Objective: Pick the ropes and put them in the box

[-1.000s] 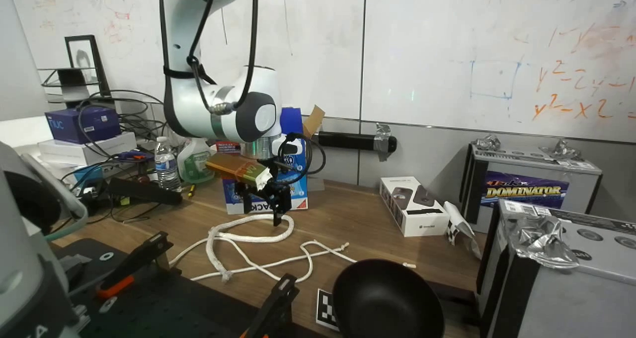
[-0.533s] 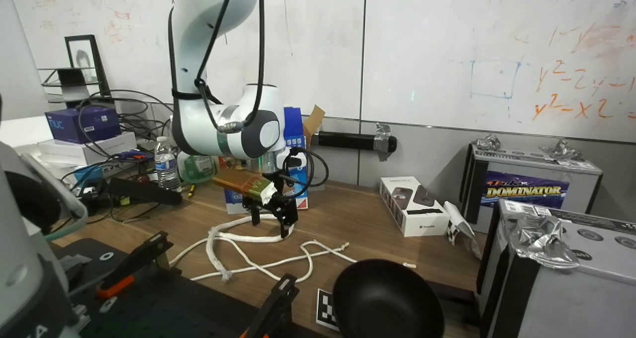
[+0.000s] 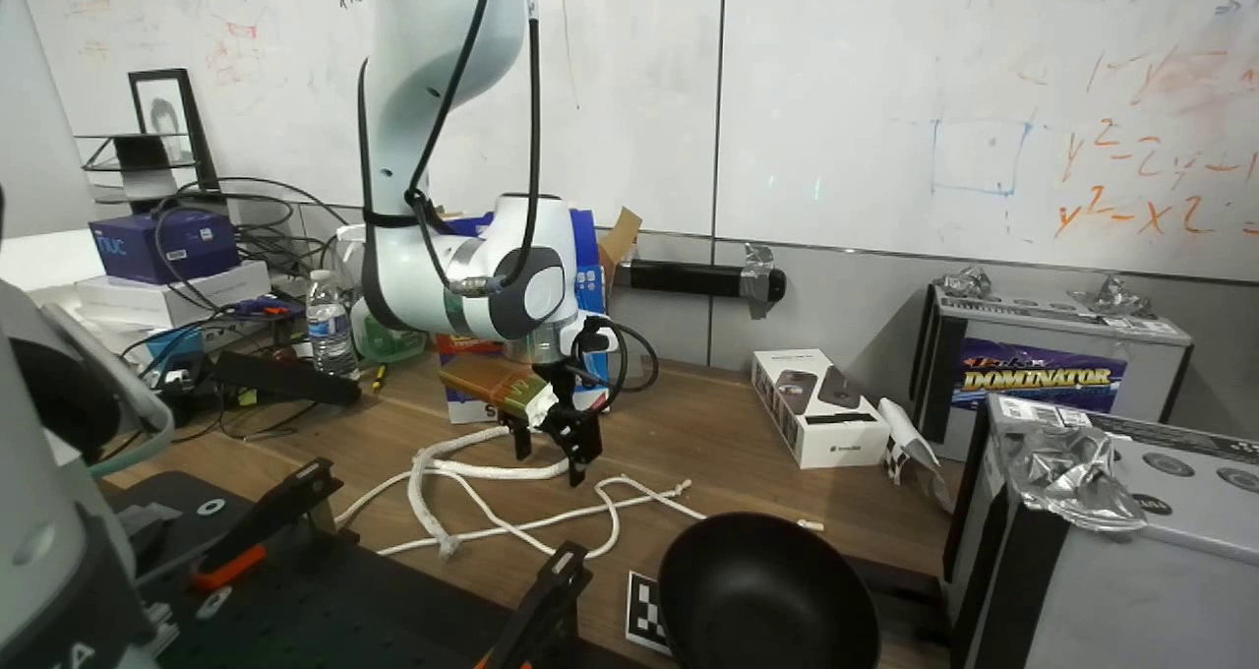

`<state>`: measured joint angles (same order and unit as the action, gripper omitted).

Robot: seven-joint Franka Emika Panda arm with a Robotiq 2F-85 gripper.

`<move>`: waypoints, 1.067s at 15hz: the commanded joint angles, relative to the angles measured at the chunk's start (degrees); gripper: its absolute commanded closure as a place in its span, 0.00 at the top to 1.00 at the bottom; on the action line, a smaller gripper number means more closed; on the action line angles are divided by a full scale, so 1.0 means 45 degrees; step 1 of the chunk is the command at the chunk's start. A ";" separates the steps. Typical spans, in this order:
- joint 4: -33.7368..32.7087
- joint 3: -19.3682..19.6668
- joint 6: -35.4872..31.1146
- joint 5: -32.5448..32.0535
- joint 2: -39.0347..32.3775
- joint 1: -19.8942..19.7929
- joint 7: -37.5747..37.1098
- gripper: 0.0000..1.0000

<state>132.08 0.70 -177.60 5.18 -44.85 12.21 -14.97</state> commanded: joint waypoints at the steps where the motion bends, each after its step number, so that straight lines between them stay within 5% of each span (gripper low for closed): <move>1: -0.0422 0.0085 -0.0398 0.0420 -0.0420 0.0079 -0.0028 1.00; 4: -0.0492 0.0073 -0.0436 0.0502 -0.0504 0.0049 -0.0002 0.99; 5: -0.0513 0.0078 -0.0437 0.0518 -0.0518 0.0051 -0.0003 0.75; 7: -0.0537 0.0120 -0.0436 0.0535 -0.0543 0.0096 -0.0015 0.71; 14: -0.0564 0.0284 -0.0164 0.0514 -0.0394 0.0199 -0.0036 0.18; 16: -0.0570 0.0375 0.0063 0.0500 -0.0339 0.0266 -0.0051 0.14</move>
<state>130.34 1.29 -178.22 6.23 -45.91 12.17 -15.00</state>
